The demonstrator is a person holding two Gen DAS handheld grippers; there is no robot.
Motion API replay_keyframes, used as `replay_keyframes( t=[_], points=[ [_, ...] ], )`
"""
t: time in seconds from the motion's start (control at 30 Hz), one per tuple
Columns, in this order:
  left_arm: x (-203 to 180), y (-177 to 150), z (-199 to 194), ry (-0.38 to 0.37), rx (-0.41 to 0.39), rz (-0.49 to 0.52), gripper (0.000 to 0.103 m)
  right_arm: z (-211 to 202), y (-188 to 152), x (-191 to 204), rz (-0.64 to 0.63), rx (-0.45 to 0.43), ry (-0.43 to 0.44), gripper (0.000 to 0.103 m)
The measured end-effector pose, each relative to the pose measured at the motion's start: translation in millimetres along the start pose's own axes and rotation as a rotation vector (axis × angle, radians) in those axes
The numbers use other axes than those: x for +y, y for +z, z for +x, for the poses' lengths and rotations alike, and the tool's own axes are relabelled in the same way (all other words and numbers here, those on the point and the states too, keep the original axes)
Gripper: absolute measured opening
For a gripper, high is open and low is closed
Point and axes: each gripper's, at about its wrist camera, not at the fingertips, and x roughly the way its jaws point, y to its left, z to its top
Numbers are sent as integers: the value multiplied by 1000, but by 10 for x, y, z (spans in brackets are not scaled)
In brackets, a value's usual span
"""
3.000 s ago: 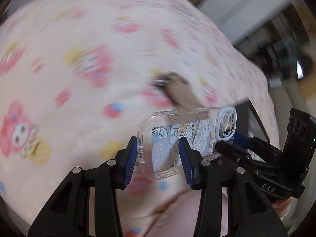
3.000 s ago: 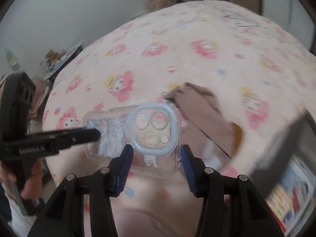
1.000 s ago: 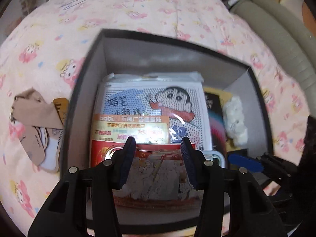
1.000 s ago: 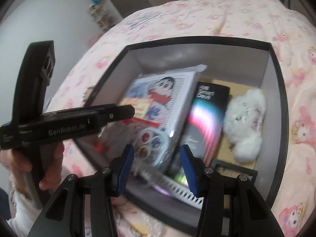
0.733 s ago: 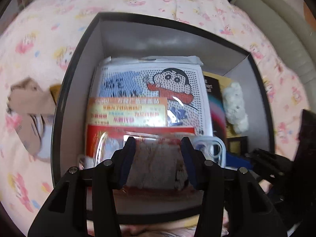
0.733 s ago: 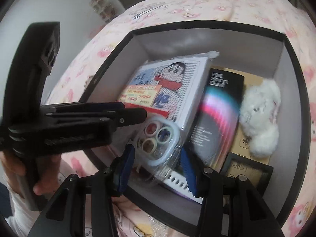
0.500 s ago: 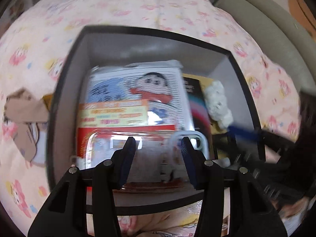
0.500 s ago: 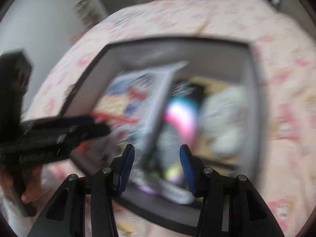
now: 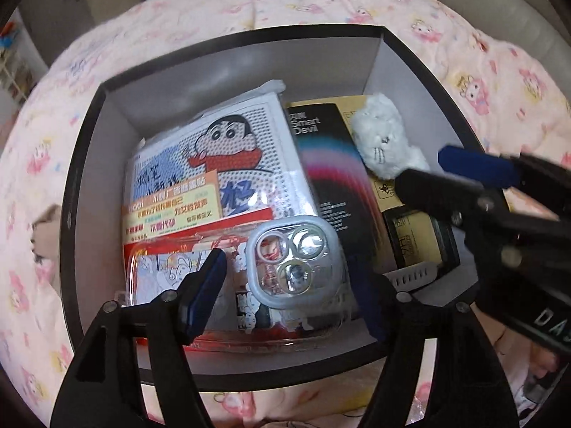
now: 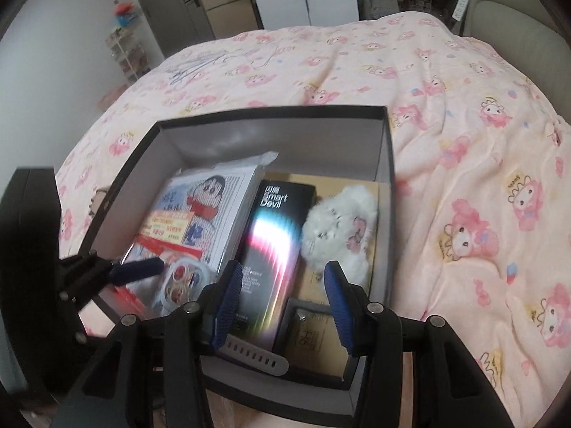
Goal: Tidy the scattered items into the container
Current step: 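Lower the phone case into the box and open the right gripper, then move the left gripper from the box to the beige face mask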
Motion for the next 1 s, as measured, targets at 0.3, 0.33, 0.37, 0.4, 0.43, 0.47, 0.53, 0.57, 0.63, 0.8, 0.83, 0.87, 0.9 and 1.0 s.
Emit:
replay_keyframes(
  t=[0.3,0.33,0.37,0.4,0.43,0.47,0.53,0.57,0.63,0.8,0.83,0.87,0.9,1.0],
  points=[
    [208,38,-140,-175,-53,-61,63,8,-25,4,0,2,-19,45],
    [234,50,-141,-159,-61,-74,63,-4,-15,-18,13,-3,-17,46],
    [260,70,-133,-129,-66,-86,63,-14,-8,-33,21,-8,-19,46],
    [261,27,-143,-99,-70,-102,62,-21,-6,-44,26,-14,-22,46],
    [281,16,-133,-84,-69,-120,62,-18,-6,-48,27,-14,-26,46],
    [258,7,-85,-80,-61,-143,62,-3,-11,-45,26,-6,-27,46],
    [327,-2,3,-80,-38,-183,67,44,-37,-16,20,20,-17,46],
    [349,13,45,-82,-32,-191,68,73,-51,13,10,33,-12,46],
    [363,12,57,-86,-16,-196,67,122,-88,91,-20,51,-14,46],
    [490,-74,14,-154,4,-234,66,161,-161,200,-78,52,-54,48],
    [511,-100,-16,-168,-5,-242,66,160,-167,209,-88,52,-62,48],
    [525,-119,-44,-185,-15,-248,66,155,-173,220,-96,51,-68,48],
    [528,-137,-90,-197,-31,-243,66,145,-176,230,-100,51,-65,48],
    [436,-148,-285,-191,-101,-195,66,50,-161,257,-74,37,-20,48]
  ],
)
